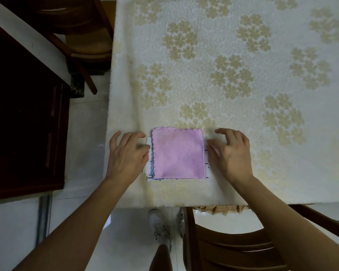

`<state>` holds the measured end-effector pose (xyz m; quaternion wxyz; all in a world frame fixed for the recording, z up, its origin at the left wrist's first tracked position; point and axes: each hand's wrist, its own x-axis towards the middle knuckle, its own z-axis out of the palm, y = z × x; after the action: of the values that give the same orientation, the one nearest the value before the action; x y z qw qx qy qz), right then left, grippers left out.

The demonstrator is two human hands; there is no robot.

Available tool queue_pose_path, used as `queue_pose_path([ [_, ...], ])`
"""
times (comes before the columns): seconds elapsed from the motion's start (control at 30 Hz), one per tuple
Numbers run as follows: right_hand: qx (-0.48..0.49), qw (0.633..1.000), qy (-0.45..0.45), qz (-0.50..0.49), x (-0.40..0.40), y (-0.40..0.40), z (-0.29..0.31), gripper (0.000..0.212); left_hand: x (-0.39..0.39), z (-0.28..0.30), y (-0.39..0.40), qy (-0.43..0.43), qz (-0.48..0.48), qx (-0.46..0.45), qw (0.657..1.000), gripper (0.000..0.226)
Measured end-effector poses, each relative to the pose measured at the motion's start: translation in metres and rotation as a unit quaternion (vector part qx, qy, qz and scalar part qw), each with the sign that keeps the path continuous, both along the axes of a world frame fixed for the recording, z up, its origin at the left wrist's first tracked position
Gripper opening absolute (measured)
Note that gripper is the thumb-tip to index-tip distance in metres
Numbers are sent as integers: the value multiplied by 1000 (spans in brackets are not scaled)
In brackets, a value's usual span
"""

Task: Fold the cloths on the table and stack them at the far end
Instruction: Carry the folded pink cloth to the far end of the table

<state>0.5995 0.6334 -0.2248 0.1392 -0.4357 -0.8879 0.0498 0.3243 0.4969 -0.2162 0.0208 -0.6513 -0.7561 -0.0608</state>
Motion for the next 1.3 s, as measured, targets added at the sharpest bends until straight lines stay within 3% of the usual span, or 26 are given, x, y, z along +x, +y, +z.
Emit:
queue_pose_path([
  [0.33,9,998,-54,33,-10,10,-11,17,-2,-6,15,-24,2,19,1000,7],
  [0.6,14,1000,7,25,-4,2,-4,21,2,-5,6,-29,-10,28,999,5],
  [1.03,1,999,-44,32,11,-34,-13,26,21,-14,-32,-39,-3,45,998,11],
  [1.17,11,999,-6,35,14,-34,-4,25,24,-6,-38,-49,14,62,997,9],
  [1.3,55,992,25,113,10,-41,4,27,42,5,-35,-54,-60,96,992,10],
])
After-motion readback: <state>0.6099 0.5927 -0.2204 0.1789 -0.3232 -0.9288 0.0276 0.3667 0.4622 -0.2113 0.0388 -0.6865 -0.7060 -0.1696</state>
